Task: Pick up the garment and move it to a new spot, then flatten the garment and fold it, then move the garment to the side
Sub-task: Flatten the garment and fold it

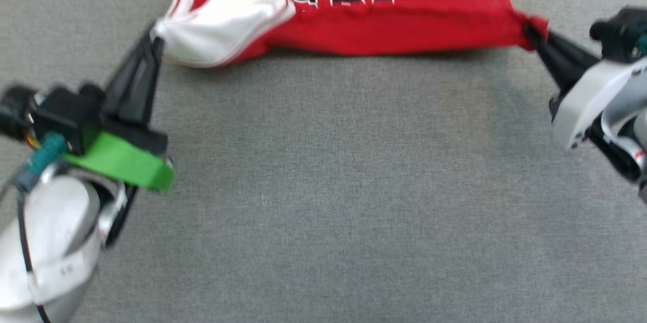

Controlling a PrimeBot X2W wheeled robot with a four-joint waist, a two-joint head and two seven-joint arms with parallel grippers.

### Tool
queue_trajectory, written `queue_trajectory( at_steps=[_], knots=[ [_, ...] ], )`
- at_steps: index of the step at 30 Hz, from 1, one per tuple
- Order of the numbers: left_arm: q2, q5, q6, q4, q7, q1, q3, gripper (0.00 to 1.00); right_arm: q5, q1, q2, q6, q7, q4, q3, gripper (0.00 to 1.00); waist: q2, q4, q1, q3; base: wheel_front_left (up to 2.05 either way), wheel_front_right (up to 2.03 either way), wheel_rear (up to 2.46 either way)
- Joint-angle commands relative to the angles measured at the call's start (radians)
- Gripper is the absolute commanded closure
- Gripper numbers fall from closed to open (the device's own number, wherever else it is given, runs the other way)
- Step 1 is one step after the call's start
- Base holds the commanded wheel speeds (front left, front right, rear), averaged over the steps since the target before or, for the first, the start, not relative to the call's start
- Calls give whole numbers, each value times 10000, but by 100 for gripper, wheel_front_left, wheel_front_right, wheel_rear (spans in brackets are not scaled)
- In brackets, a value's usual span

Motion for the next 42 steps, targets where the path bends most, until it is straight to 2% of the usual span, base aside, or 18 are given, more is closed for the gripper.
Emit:
queue_trajectory(
  at_steps=[1, 7, 16, 21, 24, 25, 29, 36, 42],
  knots=[
    [-30, -190, 165, -134, -56, 686, 15, 100, 73, 466, -85, -4, -32, -92, 35, 100, 0, 61, 1, -865, 0, 0, 0],
    [133, -605, 448, -328, -53, 2988, -258, 100, 146, 2079, -443, -4, -71, -273, 294, 100, 0, 182, 1, -1639, 0, 0, 0],
    [138, -1566, 773, -691, 66, 5686, -702, 100, 521, 4534, -680, -4, -263, -444, -34, 100, 0, 316, 1, -2678, 0, 0, 0],
    [152, -2047, 736, -940, 539, 6753, -1175, 100, 465, 5784, -831, -4, -171, -839, -398, 100, 0, 349, 1, -3111, 0, 0, 0],
    [272, -2402, 560, -1120, 1017, 7160, -1438, 100, 400, 6452, -953, -4, -5, -1135, -641, 100, 0, 388, 1, -3317, 0, 0, 0],
    [384, -2699, 520, -1361, 1331, 7467, -1548, 100, 428, 7153, -1037, -4, 207, -1392, -1052, 100, 0, 414, 1, -3434, 0, 0, 0],
    [516, -2735, 552, -1492, 1412, 7504, -1520, 100, 332, 7817, -992, -4, 472, -1778, -1554, 100, 0, 408, 1, -3426, 0, 0, 0],
    [187, -2202, 636, -1231, 959, 6631, -1350, 100, 63, 8039, -434, -4, 709, -2214, -2501, 100, 0, 225, 1, -3163, 0, 0, 0],
    [89, -1535, 315, -677, 829, 5155, -1269, 100, -184, 7551, 38, -4, 900, -2466, -2994, 100, 0, 1, 1, -2731, 0, 0, 0]
  ],
)
